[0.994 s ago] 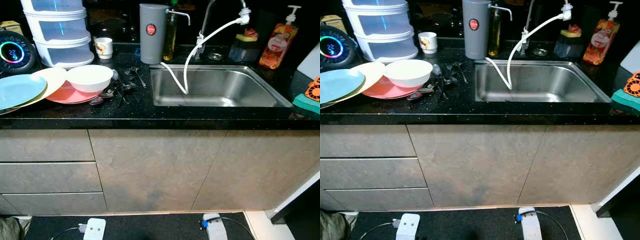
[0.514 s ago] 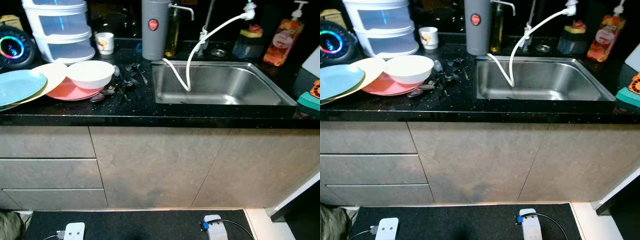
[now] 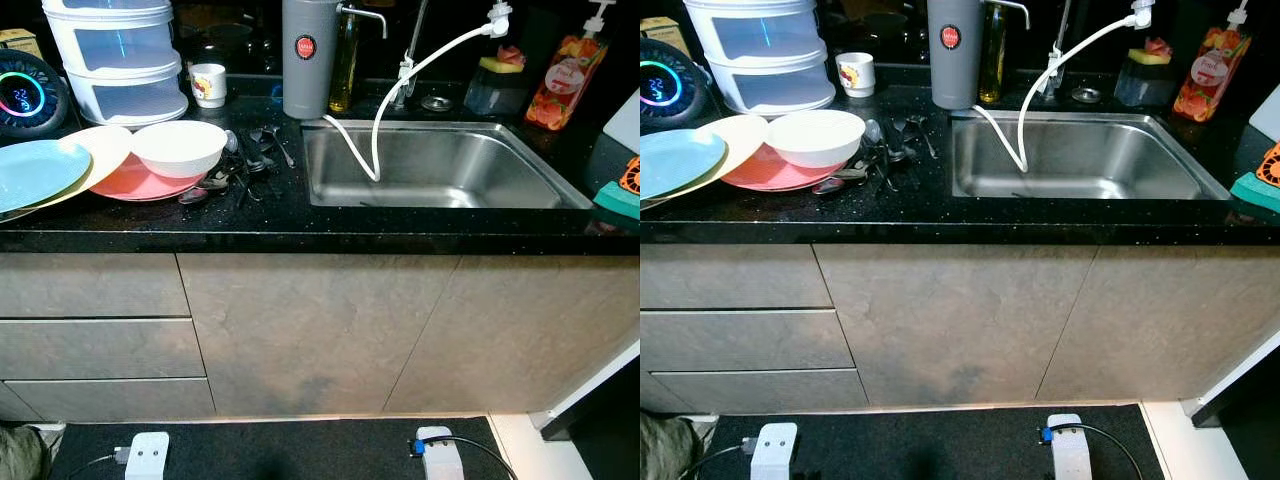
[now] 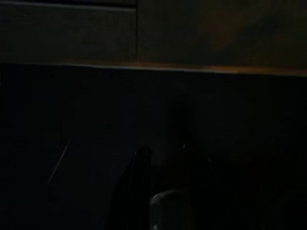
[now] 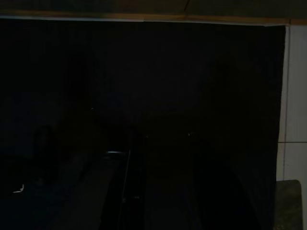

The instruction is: Kitchen organization

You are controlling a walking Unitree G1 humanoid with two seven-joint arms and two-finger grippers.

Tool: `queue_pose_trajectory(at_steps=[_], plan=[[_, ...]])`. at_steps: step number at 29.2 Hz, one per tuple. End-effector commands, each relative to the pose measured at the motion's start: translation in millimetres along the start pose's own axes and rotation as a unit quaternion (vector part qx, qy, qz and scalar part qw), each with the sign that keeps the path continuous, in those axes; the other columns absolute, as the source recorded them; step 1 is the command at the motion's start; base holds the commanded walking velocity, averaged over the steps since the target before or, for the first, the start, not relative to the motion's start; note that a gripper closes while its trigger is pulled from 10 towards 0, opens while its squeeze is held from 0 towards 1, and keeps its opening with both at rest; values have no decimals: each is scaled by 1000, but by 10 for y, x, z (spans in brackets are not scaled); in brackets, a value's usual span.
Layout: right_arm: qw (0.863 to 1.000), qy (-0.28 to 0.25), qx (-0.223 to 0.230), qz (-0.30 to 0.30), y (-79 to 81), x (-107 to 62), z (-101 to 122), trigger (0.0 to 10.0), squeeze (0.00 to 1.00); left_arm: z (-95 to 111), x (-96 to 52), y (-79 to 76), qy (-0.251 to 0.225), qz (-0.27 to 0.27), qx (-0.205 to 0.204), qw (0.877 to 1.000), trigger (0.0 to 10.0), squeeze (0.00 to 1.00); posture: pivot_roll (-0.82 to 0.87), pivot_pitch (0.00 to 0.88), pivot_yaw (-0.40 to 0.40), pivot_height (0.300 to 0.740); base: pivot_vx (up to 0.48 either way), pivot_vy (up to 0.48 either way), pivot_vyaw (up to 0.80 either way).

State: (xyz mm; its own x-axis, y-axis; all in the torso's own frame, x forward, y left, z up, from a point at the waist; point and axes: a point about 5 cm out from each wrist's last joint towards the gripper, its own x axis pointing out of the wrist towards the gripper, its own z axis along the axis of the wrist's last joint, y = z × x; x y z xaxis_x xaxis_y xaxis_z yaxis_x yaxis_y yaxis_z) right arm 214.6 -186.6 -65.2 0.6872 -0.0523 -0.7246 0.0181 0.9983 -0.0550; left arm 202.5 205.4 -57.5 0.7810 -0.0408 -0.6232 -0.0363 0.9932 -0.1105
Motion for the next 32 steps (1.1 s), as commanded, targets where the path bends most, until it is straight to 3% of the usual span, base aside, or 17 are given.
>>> queue_pose_trajectory(at_steps=[1, 17, 23, 32], plan=[[1000, 10, 12, -6, -4, -10, -56, 10000, 0, -83, -16, -33, 13, -1, -13, 1000, 10000, 0, 45, 67, -11, 740, 0, 0, 0], [999, 34, 40, 12, 44, -9, -105, 10000, 0, -4, 43, -68, 9, 3, -2, 1000, 10000, 0, 64, 39, 1, 740, 0, 0, 0], [999, 32, 24, 8, 52, -6, -94, 10000, 0, 30, 49, -71, 6, -15, 45, 999, 10000, 0, 61, 42, 1, 740, 0, 0, 0], [999, 34, 22, 9, 83, -4, -95, 10000, 0, -1, 42, -77, 9, -13, 32, 999, 10000, 0, 55, 44, -7, 740, 0, 0, 0]])
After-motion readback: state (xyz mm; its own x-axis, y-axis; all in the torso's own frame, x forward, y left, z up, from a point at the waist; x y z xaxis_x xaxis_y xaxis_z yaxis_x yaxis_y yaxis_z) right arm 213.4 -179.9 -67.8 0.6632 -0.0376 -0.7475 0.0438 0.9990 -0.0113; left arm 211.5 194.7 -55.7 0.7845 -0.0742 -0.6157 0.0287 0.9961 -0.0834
